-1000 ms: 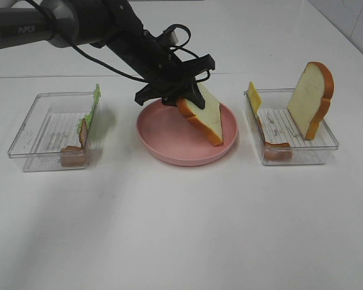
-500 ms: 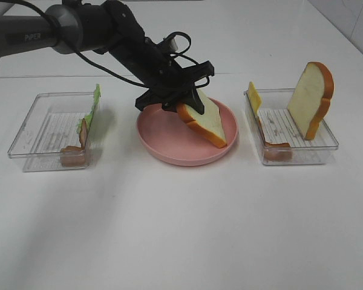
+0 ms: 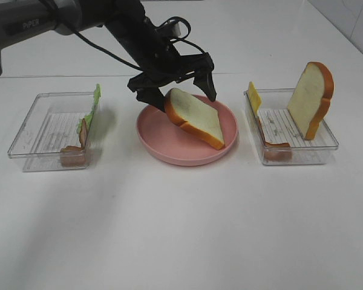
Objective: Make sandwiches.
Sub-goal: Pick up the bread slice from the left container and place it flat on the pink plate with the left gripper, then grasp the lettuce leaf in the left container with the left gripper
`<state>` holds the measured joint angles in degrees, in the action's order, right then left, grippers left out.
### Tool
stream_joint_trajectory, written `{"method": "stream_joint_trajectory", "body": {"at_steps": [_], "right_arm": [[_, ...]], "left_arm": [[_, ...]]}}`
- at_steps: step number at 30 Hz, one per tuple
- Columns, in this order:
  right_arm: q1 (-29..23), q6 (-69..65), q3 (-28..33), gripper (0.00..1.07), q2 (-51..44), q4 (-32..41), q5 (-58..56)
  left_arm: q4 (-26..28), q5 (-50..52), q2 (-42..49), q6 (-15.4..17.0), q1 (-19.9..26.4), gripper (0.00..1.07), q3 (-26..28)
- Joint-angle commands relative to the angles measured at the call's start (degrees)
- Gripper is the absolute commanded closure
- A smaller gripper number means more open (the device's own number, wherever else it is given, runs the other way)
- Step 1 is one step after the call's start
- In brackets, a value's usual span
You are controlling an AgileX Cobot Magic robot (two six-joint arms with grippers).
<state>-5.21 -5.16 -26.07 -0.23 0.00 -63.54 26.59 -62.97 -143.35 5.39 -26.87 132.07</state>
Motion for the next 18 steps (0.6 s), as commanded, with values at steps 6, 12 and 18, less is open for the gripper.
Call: {"method": "stream_joint_trajectory", "body": {"at_steps": [6,12,18], "right_arm": [[0.3,0.6,0.1,0.11,-1.8,0.0,0.6],[0.3,0.6,0.1,0.11,-1.8,0.0,0.6],[0.3,0.6,0.1,0.11,-1.8,0.0,0.6]], "left_arm": [[-10.3,-12.6,0.7,2.8,-0.2,0.05,9.0],[-11.3,-12.6,4.7,1.7,0.5,0.05,9.1],[-14.7,-12.6,13.2,1.1,5.2,0.05,0.3]]}}
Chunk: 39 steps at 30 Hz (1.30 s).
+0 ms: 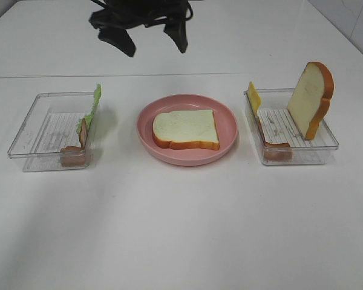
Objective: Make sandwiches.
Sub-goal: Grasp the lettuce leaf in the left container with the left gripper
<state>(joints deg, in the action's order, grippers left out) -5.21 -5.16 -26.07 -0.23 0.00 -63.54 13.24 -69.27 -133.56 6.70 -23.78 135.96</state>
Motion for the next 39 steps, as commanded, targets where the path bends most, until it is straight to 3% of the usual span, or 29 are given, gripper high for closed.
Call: {"method": "stream_joint_trajectory", "body": {"at_steps": [1,2,7,39], "right_arm": [[0.3,0.6,0.1,0.11,-1.8,0.0,0.6],[0.3,0.6,0.1,0.11,-1.8,0.0,0.6],[0.3,0.6,0.1,0.11,-1.8,0.0,0.6],[0.3,0.6,0.1,0.11,-1.8,0.0,0.6]], "left_arm": [[-1.4,-6.3,3.4,-0.2,2.1,0.05,-3.6],[-2.2,-6.3,5.8,-0.2,4.0,0.05,-7.3],[-3.8,-6.3,7.3,-0.4,7.9,0.05,-12.6],[-7.6,-5.3,-4.6,-0.8,8.4,0.06,-12.3]]}}
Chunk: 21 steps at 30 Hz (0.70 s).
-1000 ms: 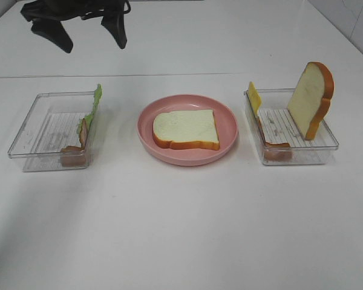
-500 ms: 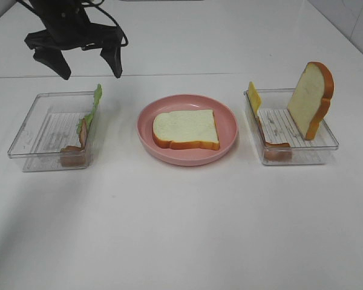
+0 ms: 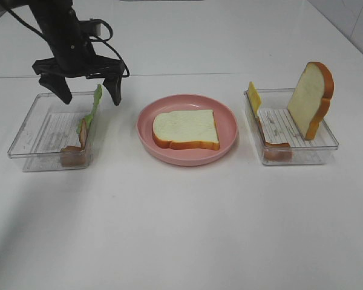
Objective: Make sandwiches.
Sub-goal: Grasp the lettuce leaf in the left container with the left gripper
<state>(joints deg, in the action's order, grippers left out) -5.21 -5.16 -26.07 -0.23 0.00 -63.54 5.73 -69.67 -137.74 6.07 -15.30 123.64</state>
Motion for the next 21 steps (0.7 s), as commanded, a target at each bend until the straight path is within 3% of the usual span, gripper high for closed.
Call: {"method": "stream_joint_trajectory", "body": {"at_steps": [1,19,21], "right_arm": [[0.3,0.6,0.1,0.11,-1.8,0.0,0.6],[0.3,0.6,0.1,0.11,-1.8,0.0,0.6],[0.3,0.6,0.1,0.11,-1.8,0.0,0.6]], "left_arm": [[-0.1,-4.9,-0.4,-0.2,-0.1,0.06,0.0],[-2.9,-4.9,-0.4,0.0,-0.1,0.07,0.0],[-2.9,-5.2,-0.4,0.0,-0.1,0.18,0.0]]}}
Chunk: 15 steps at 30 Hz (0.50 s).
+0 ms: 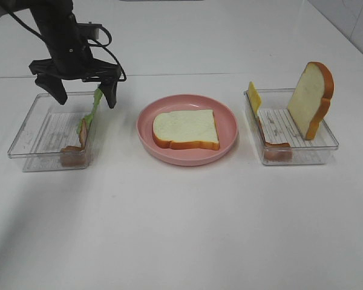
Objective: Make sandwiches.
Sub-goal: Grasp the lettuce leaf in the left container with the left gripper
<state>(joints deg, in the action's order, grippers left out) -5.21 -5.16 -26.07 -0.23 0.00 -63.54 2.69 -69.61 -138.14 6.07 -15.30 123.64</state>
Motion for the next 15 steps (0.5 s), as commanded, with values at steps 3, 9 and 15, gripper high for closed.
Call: {"method": "stream_joint_trajectory", "body": {"at_steps": [3,9,15], "right_arm": [[0.3,0.6,0.1,0.11,-1.8,0.0,0.6],[0.3,0.6,0.1,0.11,-1.8,0.0,0.6],[0.3,0.6,0.1,0.11,-1.8,0.0,0.6]], "left_arm": [[0.1,-5.2,0.0,0.0,-0.1,0.22,0.0],[0.0,-5.2,0.0,0.6,-0.1,0.66,0.0],[0.5,-4.7,0.0,0.6,-0.1,0.75,0.0]]}}
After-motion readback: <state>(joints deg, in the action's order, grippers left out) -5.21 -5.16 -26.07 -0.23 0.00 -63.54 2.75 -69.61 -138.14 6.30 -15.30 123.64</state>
